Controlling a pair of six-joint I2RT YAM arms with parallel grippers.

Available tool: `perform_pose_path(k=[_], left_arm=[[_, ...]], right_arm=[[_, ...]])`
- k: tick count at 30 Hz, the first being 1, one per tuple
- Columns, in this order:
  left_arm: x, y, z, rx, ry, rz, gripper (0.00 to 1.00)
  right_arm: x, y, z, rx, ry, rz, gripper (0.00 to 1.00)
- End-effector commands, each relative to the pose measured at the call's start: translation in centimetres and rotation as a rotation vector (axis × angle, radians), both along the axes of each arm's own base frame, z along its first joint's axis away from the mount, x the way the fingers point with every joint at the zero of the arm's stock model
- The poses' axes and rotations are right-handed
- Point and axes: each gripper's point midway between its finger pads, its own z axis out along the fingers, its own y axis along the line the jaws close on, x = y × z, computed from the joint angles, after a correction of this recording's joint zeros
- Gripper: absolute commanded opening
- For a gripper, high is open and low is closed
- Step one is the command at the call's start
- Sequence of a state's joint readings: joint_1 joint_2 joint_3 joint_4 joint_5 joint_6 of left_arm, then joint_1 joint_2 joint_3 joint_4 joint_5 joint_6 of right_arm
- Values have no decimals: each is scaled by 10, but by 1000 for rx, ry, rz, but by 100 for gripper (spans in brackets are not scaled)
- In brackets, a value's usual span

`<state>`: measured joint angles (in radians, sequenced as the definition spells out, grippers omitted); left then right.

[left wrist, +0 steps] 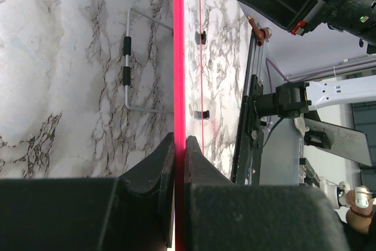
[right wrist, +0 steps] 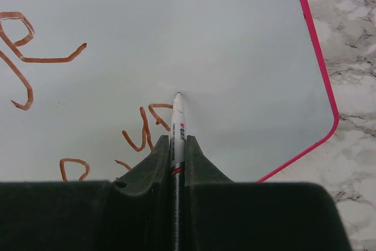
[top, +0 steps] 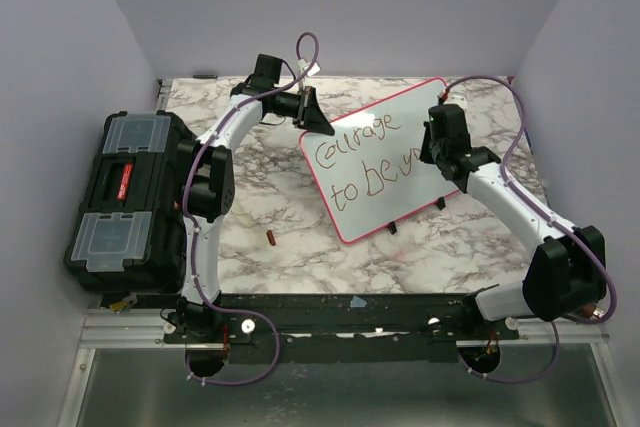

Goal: Write a sentence on the whiteboard

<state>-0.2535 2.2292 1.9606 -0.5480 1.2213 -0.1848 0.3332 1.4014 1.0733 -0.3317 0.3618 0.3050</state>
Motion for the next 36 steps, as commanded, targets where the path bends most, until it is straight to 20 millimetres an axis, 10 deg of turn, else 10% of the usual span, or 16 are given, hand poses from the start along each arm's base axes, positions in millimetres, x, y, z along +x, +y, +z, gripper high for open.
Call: perform_pose_path(k=[1, 36], left_arm=[[10, 3, 18, -31, -188, -17, 0], [9, 3, 17, -33, -182, -20, 0]], right_arm=[[9, -3, 6, -10, -22, -17, 1], [-14, -14, -31, -28, 49, -45, 1]])
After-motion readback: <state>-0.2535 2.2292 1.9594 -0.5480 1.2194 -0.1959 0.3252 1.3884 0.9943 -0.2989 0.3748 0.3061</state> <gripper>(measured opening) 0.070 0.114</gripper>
